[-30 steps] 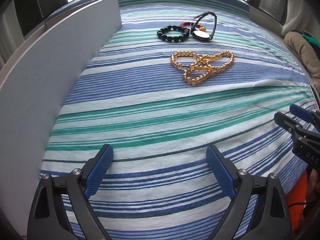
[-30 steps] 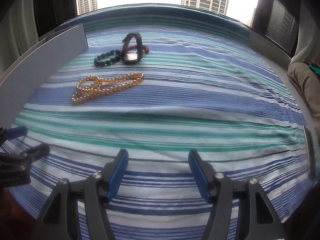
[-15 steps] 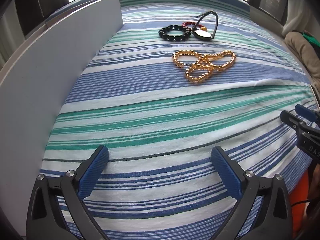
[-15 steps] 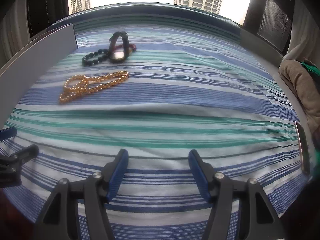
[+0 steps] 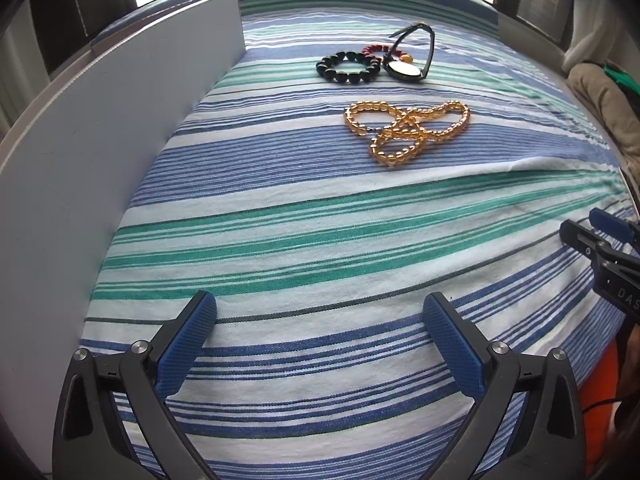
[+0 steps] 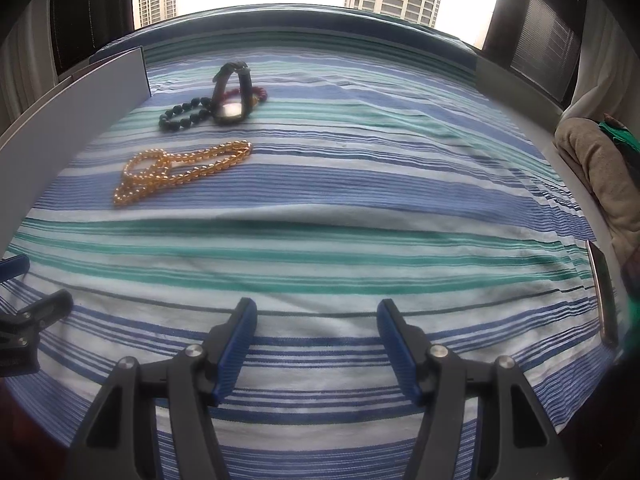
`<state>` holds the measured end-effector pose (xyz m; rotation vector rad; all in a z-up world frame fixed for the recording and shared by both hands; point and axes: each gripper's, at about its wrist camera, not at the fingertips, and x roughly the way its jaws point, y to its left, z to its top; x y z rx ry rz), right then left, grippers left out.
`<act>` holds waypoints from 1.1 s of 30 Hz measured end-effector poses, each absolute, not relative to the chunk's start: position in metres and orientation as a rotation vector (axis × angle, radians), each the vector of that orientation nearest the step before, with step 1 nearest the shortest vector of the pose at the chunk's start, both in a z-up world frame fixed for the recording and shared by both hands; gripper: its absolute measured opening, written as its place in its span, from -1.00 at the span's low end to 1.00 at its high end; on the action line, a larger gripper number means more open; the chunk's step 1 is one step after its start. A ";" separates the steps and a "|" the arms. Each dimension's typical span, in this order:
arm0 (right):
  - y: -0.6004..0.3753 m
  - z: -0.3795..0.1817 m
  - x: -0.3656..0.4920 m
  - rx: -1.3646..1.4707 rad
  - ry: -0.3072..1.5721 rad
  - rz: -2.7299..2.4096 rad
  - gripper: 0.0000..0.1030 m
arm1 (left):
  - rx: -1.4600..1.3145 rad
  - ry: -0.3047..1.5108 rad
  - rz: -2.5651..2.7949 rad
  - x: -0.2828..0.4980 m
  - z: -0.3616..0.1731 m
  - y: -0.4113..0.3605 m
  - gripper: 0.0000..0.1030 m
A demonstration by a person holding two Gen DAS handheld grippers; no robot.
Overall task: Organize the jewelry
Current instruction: 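Lower the left tool onto the amber bead necklace and close it, then lift the amber necklace with the left tool while the right tool grasps the black watch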
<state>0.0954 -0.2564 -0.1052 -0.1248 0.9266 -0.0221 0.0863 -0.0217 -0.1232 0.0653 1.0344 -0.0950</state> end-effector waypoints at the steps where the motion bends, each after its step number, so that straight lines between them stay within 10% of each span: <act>1: -0.256 -0.105 0.096 -0.123 0.928 -0.022 0.23 | 0.065 1.035 -0.097 0.087 -0.123 -0.022 0.99; 22: -0.271 -0.100 0.087 -0.031 0.916 0.019 0.23 | 0.051 1.138 -0.125 0.223 -0.122 -0.071 0.82; 25: -0.275 -0.098 0.082 -0.024 0.907 0.013 0.23 | 0.082 1.095 -0.127 0.219 -0.120 -0.083 0.50; 28: -0.281 -0.099 0.080 -0.015 0.909 0.003 0.23 | 0.118 1.069 -0.184 0.211 -0.115 -0.093 -0.37; 33: -0.287 -0.103 0.085 0.015 0.928 -0.003 0.23 | 0.002 1.088 -0.238 0.201 -0.108 -0.076 -0.82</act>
